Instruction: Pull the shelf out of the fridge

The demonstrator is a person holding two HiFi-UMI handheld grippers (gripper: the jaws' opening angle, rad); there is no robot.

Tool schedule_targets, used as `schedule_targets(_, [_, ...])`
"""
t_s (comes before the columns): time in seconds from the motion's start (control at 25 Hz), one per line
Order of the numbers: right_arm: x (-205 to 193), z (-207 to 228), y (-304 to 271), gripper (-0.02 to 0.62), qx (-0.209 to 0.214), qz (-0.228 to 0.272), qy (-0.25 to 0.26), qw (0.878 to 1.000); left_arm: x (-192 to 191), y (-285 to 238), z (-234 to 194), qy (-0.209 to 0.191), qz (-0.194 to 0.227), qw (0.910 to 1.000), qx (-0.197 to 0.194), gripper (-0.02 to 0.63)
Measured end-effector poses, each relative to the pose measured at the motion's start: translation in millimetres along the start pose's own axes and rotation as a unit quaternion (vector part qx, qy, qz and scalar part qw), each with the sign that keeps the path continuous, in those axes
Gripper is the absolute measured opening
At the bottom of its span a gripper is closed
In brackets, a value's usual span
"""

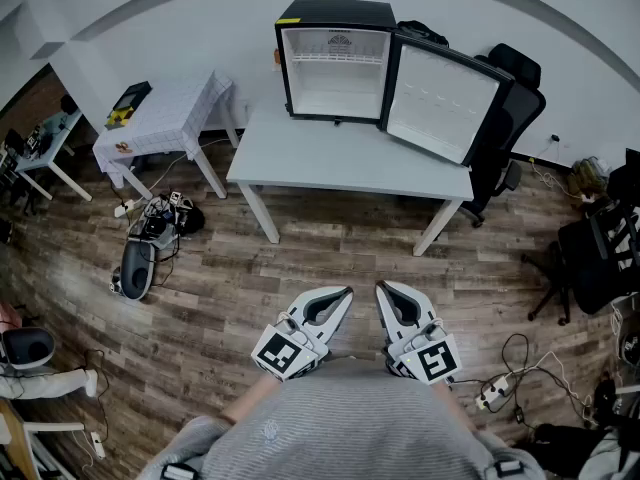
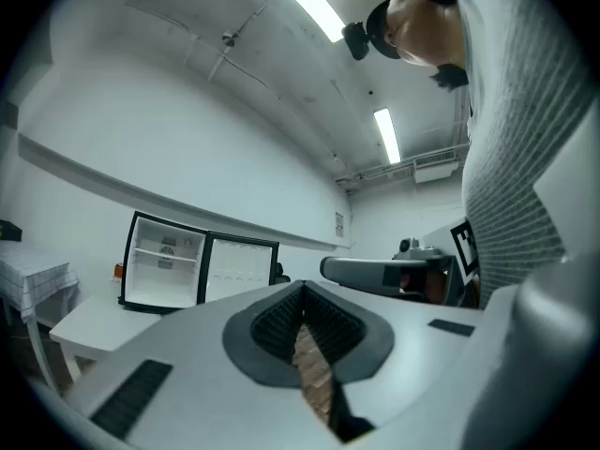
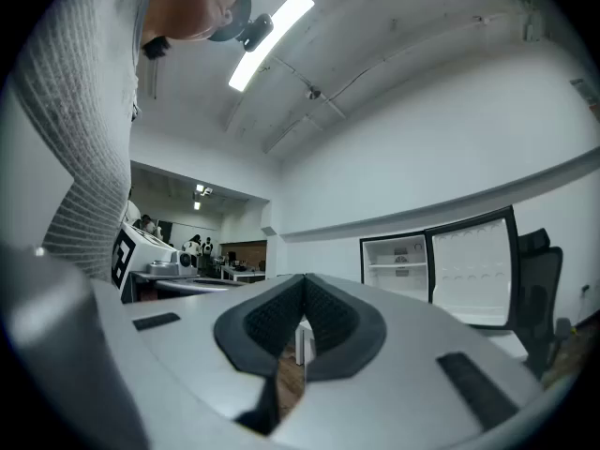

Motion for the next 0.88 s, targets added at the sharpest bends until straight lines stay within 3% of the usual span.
schedule_targets(0.28, [0.6,0.0,-4.9,0.012,0.005,0.000,0.000,1.000,-0.8,-0.3,0.8,-0.016,-0.005,0.9999,0.000,0.011])
schedule_targets(0.88, [-2.2,10.7,-5.2,0.014,0.015,0.017,-0.011,1.000,-3.7,-12.6,-1.3,-0.011,-0.017,0.9998,0.005,0.011])
Point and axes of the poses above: the fingertips, and each gripper's own axes: y backward along the fingers, z to its right, x out of its top, the point moved 10 cm from there along y, backward along the fingers, and after that the axes turned 12 degrees about -z, right-handed, at the moved point
